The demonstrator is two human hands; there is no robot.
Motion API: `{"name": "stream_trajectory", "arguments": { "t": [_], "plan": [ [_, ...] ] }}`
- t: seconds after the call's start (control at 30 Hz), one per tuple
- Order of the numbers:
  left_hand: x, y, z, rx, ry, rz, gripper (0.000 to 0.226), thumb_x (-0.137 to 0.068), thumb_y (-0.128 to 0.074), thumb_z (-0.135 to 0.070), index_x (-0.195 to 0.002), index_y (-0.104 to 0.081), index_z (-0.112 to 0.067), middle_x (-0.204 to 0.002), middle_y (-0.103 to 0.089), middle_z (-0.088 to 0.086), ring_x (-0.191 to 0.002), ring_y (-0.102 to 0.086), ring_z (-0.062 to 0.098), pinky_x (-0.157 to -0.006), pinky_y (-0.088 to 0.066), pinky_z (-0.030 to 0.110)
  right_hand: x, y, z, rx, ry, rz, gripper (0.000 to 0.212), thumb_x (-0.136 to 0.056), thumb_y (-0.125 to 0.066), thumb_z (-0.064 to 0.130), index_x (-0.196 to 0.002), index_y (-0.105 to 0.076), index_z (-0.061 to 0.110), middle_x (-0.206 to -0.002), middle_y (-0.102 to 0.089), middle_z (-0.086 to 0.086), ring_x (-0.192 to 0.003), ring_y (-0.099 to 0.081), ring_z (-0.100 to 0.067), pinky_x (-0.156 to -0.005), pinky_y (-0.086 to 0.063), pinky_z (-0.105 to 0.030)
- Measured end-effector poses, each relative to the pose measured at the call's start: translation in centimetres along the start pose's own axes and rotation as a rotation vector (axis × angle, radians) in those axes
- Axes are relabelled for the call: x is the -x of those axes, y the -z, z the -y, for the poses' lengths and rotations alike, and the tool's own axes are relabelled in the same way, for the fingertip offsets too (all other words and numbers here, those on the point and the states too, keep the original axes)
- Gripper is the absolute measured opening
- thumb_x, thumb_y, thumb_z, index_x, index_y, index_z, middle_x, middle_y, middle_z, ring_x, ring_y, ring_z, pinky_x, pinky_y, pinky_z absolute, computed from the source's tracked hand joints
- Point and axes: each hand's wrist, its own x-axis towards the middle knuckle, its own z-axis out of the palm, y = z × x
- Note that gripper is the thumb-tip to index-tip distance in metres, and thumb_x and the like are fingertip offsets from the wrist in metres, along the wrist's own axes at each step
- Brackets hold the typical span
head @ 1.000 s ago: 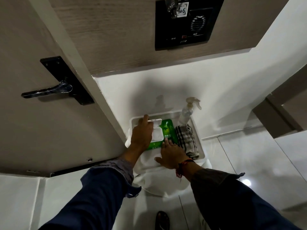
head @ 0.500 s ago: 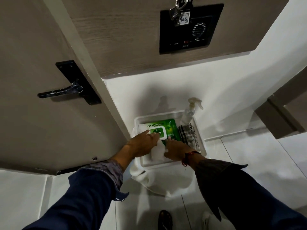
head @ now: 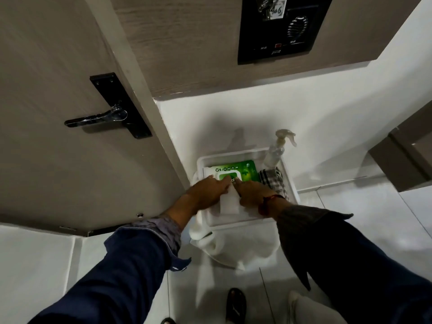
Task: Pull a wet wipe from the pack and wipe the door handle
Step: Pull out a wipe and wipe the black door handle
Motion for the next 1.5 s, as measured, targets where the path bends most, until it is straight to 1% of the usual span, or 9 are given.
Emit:
{"name": "stream_trajectory", "arguments": {
  "t": [0.17,0.37,0.5,0.77,0.93,1.1,1.17,1.3,1.5],
  "plan": [
    [2.4,3.2,0.9,0.261,0.173,-0.159,0.009,-0.102,-0.052,-0.020,-0.095,-0.047,-0.023,-0.082,-0.066,0.009,-0.070,-0.062,0.024,-0.061,-0.049,0.037,0.6,3.3,1.0,-0.387,-0.045,-0.131,0.043,-0.103,-0.053,0.011,-0.143,-0.059,-0.004,-0.145,-0.059,-0.020,-0.135,-0.056,-0.035,-0.109,-0.045,-0.041],
    [7.6,6.9,1.8,0.623,0.260,-0.425,0.012,-0.101,-0.057,-0.017,-0.110,-0.054,-0.024,-0.101,-0.072,0.008,-0.089,-0.071,0.024,-0.074,-0.056,0.037,3.4,6.0,8.0,-0.887,0.102,-0.181,0.018,-0.090,-0.068,-0.005,-0.095,-0.074,0.011,-0.085,-0.070,-0.002,-0.073,-0.062,-0.013,-0.057,-0.051,-0.015],
    [11.7,9.4,4.1,0.717,0.313,-0.619,0.022,-0.096,-0.063,-0.006,-0.117,-0.061,-0.010,-0.102,-0.070,0.004,-0.091,-0.065,0.020,-0.073,-0.050,0.017,5.0,6.7,13.9,-1.008,0.153,-0.240,0.017,-0.091,-0.069,-0.007,-0.078,-0.067,0.004,-0.089,-0.064,-0.017,-0.084,-0.064,-0.030,-0.083,-0.060,-0.054],
    [19.9,14.3,9.1,1.136,0.341,-0.376,0.022,-0.088,-0.080,-0.020,-0.106,-0.072,-0.010,-0.089,-0.078,0.002,-0.076,-0.076,0.009,-0.058,-0.058,0.020,5.5,6.6,23.8,-0.835,0.366,-0.237,0.017,-0.093,-0.072,0.001,-0.081,-0.071,0.013,-0.061,-0.060,0.002,-0.060,-0.056,-0.015,-0.058,-0.048,-0.027],
    [20.7,15.0,10.6,1.241,0.504,-0.596,0.028,-0.099,-0.062,-0.005,-0.124,-0.062,0.009,-0.115,-0.071,0.025,-0.105,-0.071,0.036,-0.084,-0.063,0.048,5.8,8.2,26.7,-0.335,0.385,-0.580,0.018,-0.094,-0.061,0.008,-0.107,-0.072,0.013,-0.091,-0.071,-0.002,-0.091,-0.068,-0.025,-0.085,-0.054,-0.034],
    [20.9,17.4,10.5,0.824,0.683,-1.157,0.032,-0.104,-0.044,-0.007,-0.127,-0.065,-0.005,-0.108,-0.071,0.017,-0.100,-0.068,0.032,-0.082,-0.055,0.033,7.5,12.8,25.7,0.287,0.399,-0.999,0.085,-0.085,-0.066,0.015,-0.162,-0.031,0.000,-0.168,-0.032,-0.021,-0.158,-0.028,-0.036,-0.128,-0.029,-0.048],
    [20.5,18.1,10.4,0.622,0.662,-1.276,0.046,-0.104,-0.039,0.001,-0.145,-0.051,-0.014,-0.145,-0.057,0.017,-0.132,-0.056,0.031,-0.105,-0.050,0.035,7.7,15.0,25.0,0.383,0.316,-1.074,0.093,-0.090,-0.064,0.023,-0.166,-0.017,-0.002,-0.174,-0.011,-0.022,-0.163,-0.009,-0.036,-0.131,-0.020,-0.052],
    [17.5,17.2,10.7,0.114,0.717,-1.111,0.066,-0.101,-0.048,-0.002,-0.160,-0.019,-0.009,-0.170,-0.011,0.011,-0.158,-0.008,0.025,-0.129,-0.015,0.049,6.3,17.8,23.0,0.513,0.252,-1.163,0.095,-0.095,-0.061,0.033,-0.166,-0.009,-0.003,-0.174,0.002,-0.023,-0.163,0.000,-0.037,-0.131,-0.017,-0.054],
    [12.8,13.0,11.1,-0.005,0.755,-0.993,0.078,-0.105,-0.036,-0.051,-0.161,-0.007,-0.007,-0.171,-0.003,0.011,-0.159,-0.006,0.026,-0.128,-0.010,0.055,2.2,17.8,20.8,0.593,0.290,-1.263,0.087,-0.101,-0.043,0.041,-0.166,-0.006,-0.003,-0.174,0.006,-0.023,-0.163,0.001,-0.038,-0.131,-0.017,-0.053]
  ]
}}
